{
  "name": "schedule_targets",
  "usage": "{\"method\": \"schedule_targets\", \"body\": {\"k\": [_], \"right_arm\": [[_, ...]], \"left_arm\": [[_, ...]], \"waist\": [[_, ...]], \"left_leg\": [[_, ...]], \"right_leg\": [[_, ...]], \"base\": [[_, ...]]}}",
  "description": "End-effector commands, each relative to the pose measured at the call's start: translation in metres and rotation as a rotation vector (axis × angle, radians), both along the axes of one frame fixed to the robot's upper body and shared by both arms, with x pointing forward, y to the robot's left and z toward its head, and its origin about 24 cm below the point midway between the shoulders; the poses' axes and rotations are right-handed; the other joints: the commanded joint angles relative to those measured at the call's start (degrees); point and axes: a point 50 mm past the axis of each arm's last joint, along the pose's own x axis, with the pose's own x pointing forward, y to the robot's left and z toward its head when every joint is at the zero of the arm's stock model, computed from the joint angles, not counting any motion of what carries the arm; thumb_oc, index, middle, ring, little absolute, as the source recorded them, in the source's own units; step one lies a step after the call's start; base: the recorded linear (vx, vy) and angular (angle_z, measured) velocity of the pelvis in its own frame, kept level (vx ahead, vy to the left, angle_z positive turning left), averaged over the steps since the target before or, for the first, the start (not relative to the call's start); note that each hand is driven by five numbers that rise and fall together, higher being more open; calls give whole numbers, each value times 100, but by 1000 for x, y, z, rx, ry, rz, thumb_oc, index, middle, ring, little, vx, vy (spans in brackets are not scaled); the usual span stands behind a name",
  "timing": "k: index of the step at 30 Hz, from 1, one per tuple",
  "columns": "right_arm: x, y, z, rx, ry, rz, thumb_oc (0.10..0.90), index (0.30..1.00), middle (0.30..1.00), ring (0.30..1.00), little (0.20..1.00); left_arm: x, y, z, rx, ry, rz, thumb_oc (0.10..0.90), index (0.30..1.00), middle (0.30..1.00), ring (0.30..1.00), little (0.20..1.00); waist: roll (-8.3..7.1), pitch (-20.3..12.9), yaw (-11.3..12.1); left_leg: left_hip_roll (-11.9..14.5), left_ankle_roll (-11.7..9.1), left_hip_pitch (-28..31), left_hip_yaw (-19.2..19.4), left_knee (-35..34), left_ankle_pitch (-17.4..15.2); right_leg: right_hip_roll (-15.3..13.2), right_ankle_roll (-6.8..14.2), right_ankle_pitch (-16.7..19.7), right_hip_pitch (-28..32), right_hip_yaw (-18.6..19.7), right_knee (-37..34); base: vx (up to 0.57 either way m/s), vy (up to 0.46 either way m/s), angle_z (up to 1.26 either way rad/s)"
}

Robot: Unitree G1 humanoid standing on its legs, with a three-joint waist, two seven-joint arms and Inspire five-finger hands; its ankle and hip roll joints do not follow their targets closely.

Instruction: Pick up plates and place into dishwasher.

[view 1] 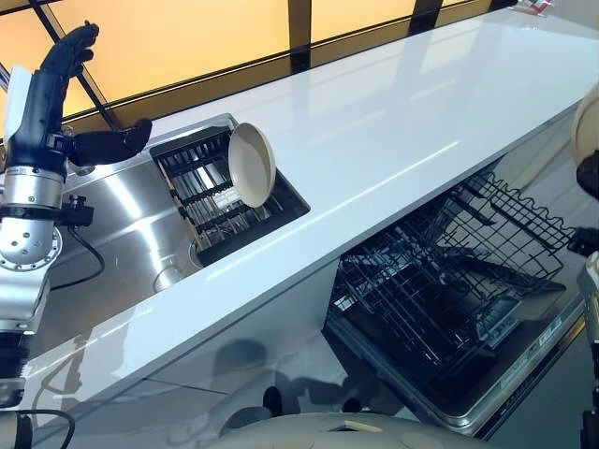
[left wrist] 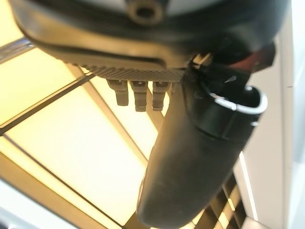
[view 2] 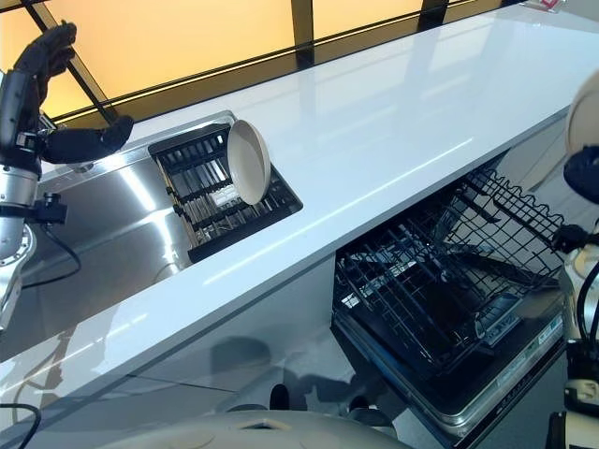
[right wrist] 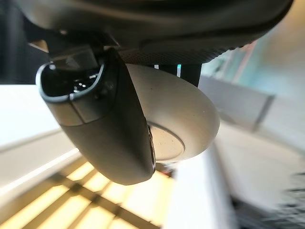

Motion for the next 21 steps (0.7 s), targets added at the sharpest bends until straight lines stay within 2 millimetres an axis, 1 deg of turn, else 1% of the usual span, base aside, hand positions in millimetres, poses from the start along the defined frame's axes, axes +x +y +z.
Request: {"method": "schedule_targets", "body": {"k": [1, 5, 7, 9, 12, 14, 21], "right_arm": [[2, -6, 64, -172, -178, -10, 100, 300, 300, 300, 200], [-2, -20, 34, -101, -29, -86, 100, 300, 300, 300, 200], [-5, -27, 15, -69, 70, -97, 100, 300, 300, 300, 200], [-3, -27, 8, -63, 121, -75, 100, 300, 300, 300, 200], [5, -23, 5, -129, 234, -5, 100, 300, 300, 300, 200], [11, -20, 8, -170, 301, 55, 100, 300, 300, 300, 200], [23, -20, 20, -263, 472, 159, 100, 300, 300, 300, 200]], "left_arm": [[-14, 16, 53, -16, -261, 55, 800, 900, 900, 900, 900], [-14, 17, 53, -7, -253, 58, 800, 900, 900, 900, 900], [-13, 15, 56, 3, -242, 51, 800, 900, 900, 900, 900], [-11, 14, 59, 7, -233, 43, 800, 900, 900, 900, 900], [-9, 12, 60, 14, -220, 31, 800, 900, 900, 900, 900], [-8, 11, 61, 19, -215, 23, 800, 900, 900, 900, 900], [-7, 8, 61, 39, -199, -2, 800, 900, 900, 900, 900]], "waist": [[-108, -445, 8], [-98, -421, 2], [-89, -403, 11], [-85, -385, 26], [-91, -353, 63], [-100, -328, 90], [-146, -272, 177]], "left_leg": [[-409, 245, 392, 150, 25, -805], [-403, 238, 389, 163, 25, -799], [-392, 229, 386, 169, 25, -796], [-387, 225, 391, 159, 25, -795], [-376, 213, 400, 139, 25, -788], [-363, 203, 402, 133, 25, -777], [-318, 146, 416, 90, 25, -745]], "right_leg": [[389, 31, -112, 62, -113, 52], [377, 31, -125, 59, -136, 74], [372, 35, -124, 60, -177, 78], [376, 29, -127, 70, -206, 79], [388, 11, -151, 82, -259, 100], [396, -7, -174, 85, -298, 120], [425, -48, -244, 109, -428, 178]], "base": [[0, 0, 0], [6, -8, 0], [37, -57, 4], [36, -63, 6], [41, -83, 8], [32, -85, 7], [51, -91, 12]]}}
